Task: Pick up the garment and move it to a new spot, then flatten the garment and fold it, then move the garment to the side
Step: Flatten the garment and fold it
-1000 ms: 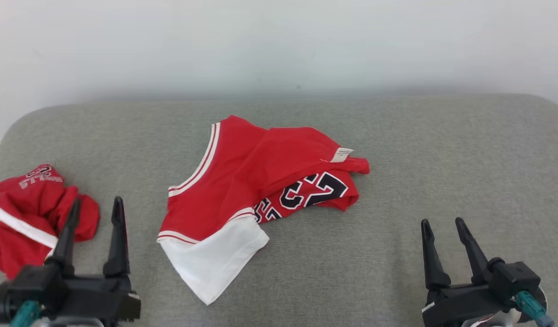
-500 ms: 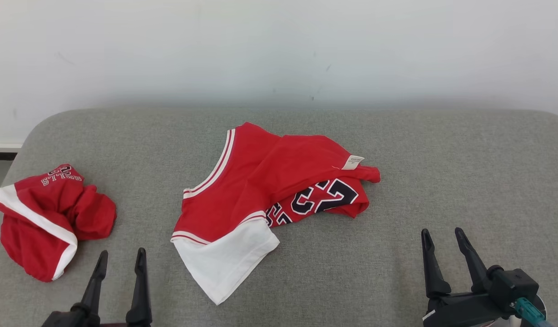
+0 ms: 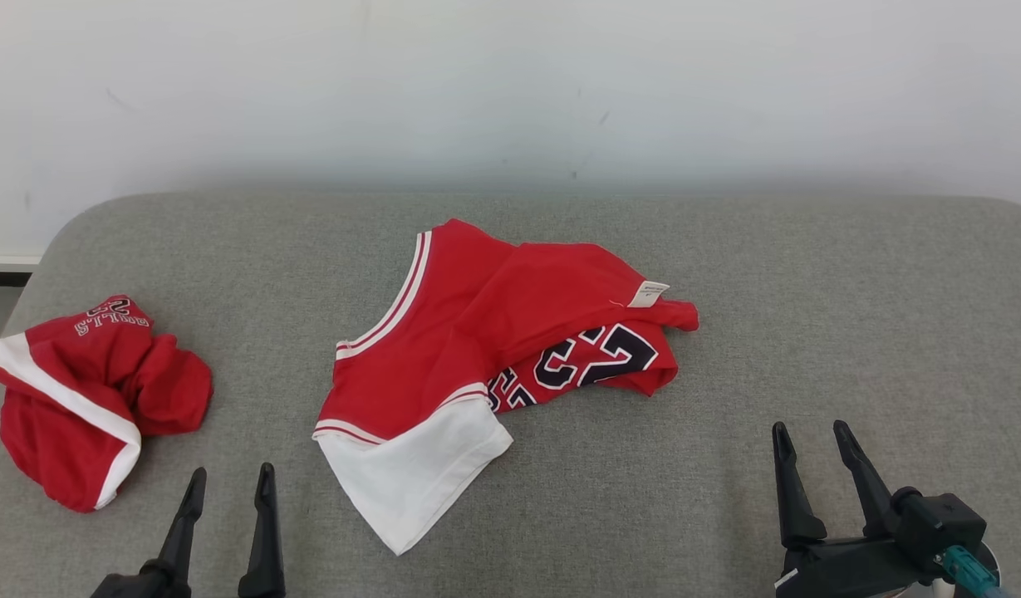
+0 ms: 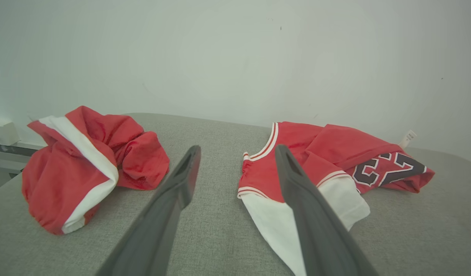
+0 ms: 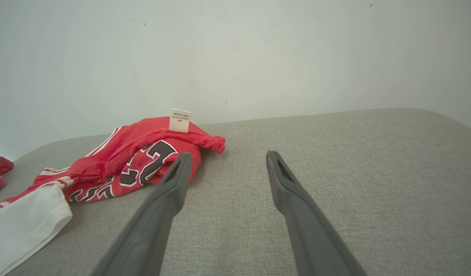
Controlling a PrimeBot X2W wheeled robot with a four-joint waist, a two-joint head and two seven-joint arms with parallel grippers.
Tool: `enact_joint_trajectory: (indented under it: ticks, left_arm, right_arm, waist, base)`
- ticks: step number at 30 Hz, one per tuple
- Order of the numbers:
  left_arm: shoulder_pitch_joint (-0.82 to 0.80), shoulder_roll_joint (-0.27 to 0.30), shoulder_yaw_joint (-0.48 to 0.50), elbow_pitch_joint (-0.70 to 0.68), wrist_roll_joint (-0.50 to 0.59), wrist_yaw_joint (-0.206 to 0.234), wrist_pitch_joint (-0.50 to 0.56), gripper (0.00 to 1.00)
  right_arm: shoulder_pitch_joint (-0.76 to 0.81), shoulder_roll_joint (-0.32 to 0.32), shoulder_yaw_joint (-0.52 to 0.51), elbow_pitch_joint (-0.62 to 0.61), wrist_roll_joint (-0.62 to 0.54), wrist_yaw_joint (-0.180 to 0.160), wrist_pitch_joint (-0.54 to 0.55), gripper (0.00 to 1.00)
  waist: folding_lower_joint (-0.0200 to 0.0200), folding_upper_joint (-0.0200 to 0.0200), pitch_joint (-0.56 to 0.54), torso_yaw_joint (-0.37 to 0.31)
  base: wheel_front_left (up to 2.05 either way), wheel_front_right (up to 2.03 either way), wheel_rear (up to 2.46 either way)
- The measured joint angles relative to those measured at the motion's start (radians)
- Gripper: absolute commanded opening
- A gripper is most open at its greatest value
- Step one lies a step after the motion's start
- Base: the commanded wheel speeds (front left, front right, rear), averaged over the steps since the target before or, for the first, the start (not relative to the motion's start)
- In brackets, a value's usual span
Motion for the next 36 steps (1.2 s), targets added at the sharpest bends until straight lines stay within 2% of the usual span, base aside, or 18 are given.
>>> enact_joint_trajectory:
  ticks: [16,25,36]
  left_arm:
    - [-0.002,-0.012,-0.025,0.042,0.021,-0.006,0.0,1.0]
    - [-0.038,0.008,-0.17,0.145,-0.034,-0.006,0.0,1.0]
    - [-0.156,0.039,-0.359,0.343,-0.098,-0.007,0.0,1.0]
  right_arm:
    - [-0.002,0.0,-0.003,0.007,0.003,0.0,0.0,1.0]
    - [-0.087,-0.04,0.027,0.051,0.005,0.0,0.0,1.0]
    - [-0.305,-0.103,0.068,0.234,0.023,0.0,0.001,1.0]
  waist:
    - [0.0,0.0,0.007,0.004]
    - [0.0,0.0,0.028,0.014]
    - [0.0001,0.0001,0.092,0.039]
  base:
    - [0.0,0.0,0.0]
    - [0.0,0.0,0.0]
    - [0.0,0.0,0.0]
